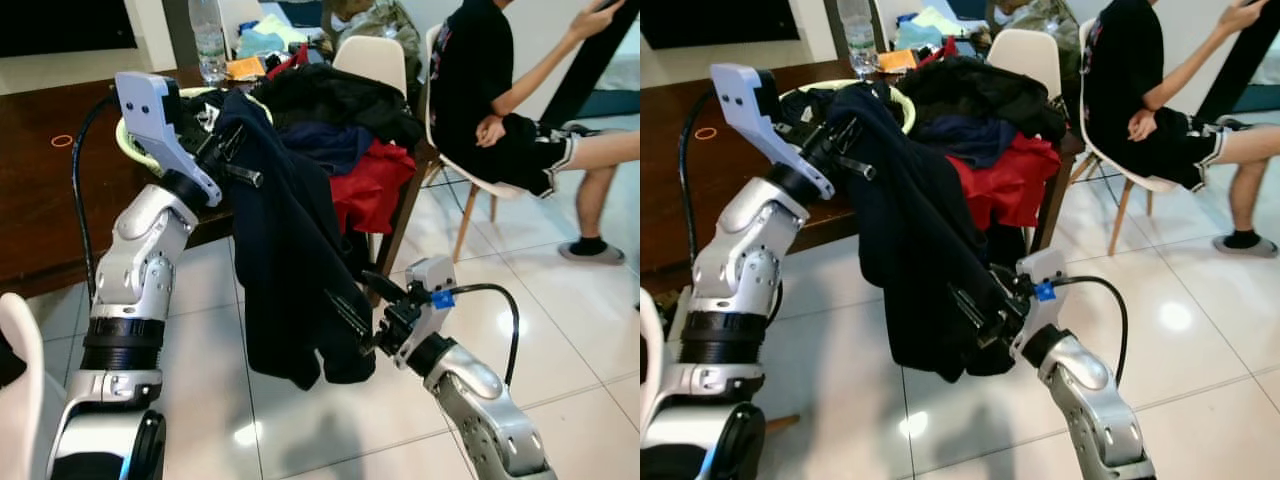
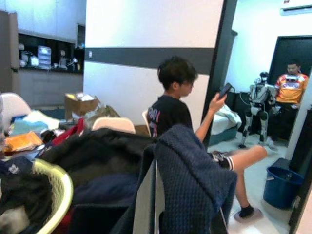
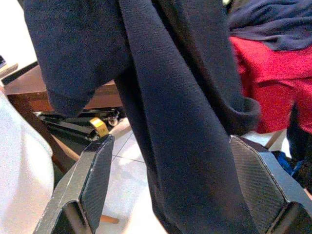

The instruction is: Hang hanger

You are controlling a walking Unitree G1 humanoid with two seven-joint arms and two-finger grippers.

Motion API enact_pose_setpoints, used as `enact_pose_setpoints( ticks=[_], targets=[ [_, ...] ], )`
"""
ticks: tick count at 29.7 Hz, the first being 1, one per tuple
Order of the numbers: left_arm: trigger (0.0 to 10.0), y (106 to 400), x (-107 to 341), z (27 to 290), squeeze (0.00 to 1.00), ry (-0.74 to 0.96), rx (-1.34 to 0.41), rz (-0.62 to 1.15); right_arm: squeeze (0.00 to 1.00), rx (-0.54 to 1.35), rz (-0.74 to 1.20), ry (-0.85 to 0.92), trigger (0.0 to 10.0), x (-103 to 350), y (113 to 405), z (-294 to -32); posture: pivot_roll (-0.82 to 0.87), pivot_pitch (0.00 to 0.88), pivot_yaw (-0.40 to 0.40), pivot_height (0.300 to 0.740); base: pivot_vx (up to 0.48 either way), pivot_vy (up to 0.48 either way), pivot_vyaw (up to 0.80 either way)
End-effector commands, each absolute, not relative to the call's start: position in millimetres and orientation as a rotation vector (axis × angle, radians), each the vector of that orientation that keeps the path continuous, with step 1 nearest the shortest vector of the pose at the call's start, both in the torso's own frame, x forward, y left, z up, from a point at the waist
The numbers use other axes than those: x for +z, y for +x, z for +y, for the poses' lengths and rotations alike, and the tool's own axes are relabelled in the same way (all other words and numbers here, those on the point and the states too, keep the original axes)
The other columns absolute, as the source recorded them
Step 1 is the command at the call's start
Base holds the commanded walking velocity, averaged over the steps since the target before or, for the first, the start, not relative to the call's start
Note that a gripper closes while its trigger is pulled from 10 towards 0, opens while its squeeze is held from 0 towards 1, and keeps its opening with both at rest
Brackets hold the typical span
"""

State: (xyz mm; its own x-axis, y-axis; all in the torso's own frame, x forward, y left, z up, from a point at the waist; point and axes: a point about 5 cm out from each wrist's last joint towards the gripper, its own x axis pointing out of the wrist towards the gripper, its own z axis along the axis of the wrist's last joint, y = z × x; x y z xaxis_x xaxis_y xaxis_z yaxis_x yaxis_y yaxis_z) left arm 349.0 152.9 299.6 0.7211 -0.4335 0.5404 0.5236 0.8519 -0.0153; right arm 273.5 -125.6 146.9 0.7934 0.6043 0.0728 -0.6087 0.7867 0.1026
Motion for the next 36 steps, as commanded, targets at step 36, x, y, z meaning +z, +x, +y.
enact_pose_setpoints(
  ticks=[36],
  targets=[
    [10.0, 316, 438, 190, 0.00, 0.008, -0.396, -0.953, 0.00, 0.642, -0.040, 0.129, 10.0, 143, 268, -124, 0.03, 0.139, 0.041, 0.740, 0.325, -0.098, 0.00]
  ],
)
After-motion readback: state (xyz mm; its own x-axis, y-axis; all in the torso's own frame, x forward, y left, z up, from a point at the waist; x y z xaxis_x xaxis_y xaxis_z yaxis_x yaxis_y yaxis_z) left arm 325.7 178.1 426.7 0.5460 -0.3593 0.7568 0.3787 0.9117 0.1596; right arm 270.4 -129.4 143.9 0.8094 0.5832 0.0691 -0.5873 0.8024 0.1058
